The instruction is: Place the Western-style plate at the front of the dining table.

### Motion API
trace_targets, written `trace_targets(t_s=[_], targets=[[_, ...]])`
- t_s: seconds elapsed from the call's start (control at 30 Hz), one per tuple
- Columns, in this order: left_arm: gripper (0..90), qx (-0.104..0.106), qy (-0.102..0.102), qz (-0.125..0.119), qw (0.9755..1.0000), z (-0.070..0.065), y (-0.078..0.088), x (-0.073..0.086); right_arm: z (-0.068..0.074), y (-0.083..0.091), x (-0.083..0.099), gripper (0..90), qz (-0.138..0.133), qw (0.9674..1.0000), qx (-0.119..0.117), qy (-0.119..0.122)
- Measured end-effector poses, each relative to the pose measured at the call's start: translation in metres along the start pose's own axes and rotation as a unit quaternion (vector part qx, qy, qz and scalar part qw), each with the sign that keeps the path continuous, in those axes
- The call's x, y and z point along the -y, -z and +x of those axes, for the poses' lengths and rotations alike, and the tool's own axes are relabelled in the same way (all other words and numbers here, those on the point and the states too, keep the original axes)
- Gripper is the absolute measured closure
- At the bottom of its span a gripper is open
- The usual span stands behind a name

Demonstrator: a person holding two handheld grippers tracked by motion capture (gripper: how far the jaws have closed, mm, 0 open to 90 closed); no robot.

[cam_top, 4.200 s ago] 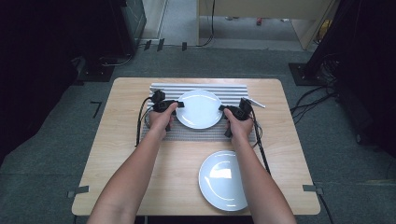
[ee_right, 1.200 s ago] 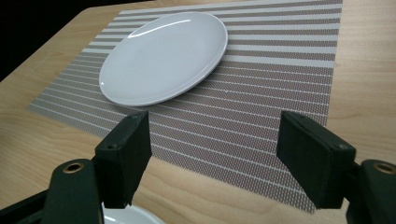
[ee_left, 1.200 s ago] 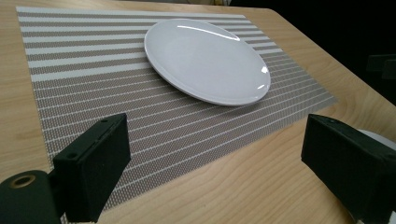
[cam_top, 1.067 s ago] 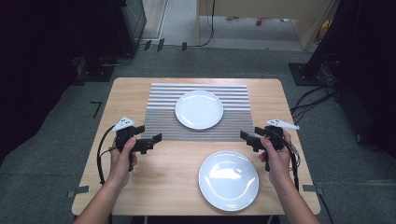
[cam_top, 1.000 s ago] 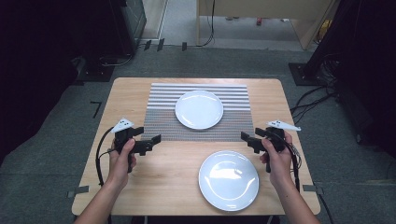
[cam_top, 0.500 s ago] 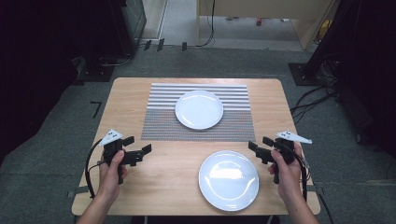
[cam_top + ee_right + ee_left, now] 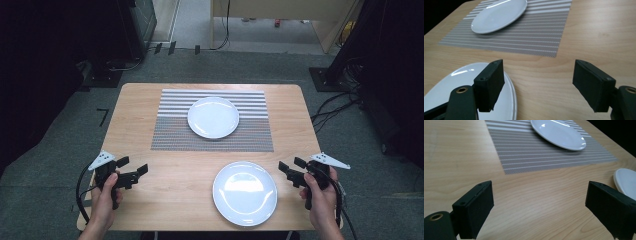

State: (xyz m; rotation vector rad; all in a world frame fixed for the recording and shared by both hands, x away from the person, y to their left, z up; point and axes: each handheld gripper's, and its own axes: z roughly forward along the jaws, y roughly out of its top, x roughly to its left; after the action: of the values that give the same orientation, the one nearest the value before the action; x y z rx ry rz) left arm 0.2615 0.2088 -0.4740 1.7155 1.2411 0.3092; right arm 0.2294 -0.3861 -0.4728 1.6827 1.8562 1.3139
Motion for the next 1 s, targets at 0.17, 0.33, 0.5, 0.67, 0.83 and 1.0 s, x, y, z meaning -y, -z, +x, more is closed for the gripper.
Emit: trace_targets(t_s=[0.17, 0.33, 0.5, 0.67, 0.83, 1.0], targets=[[7.9, -0.008, 0.023, 0.001, 0.9997, 0.013, 0.008, 0.015, -0.014, 0.006, 0.013, 25.4, 0.004, 0.9998, 0.012, -0.012], [7.9, -0.021, 0.036, 0.003, 0.9991, 0.024, 0.014, 0.027, -0.025, 0.013, 0.021, 25.4, 0.007, 0.9994, 0.030, -0.015], [7.9, -0.038, 0.044, 0.005, 0.9983, 0.033, 0.020, 0.037, -0.033, 0.020, 0.027, 25.2, 0.007, 0.9987, 0.048, -0.017], [7.9, -0.067, 0.036, 0.011, 0.9971, 0.039, 0.027, 0.045, -0.042, 0.024, 0.035, 25.0, 0.014, 0.9973, 0.071, -0.017], [7.9, -0.118, 0.017, 0.031, 0.9924, 0.044, 0.030, 0.053, -0.048, 0.022, 0.044, 24.9, 0.028, 0.9957, 0.087, -0.013], [7.9, -0.133, 0.000, 0.042, 0.9902, 0.041, 0.028, 0.055, -0.049, 0.019, 0.047, 24.8, 0.041, 0.9938, 0.104, -0.003]])
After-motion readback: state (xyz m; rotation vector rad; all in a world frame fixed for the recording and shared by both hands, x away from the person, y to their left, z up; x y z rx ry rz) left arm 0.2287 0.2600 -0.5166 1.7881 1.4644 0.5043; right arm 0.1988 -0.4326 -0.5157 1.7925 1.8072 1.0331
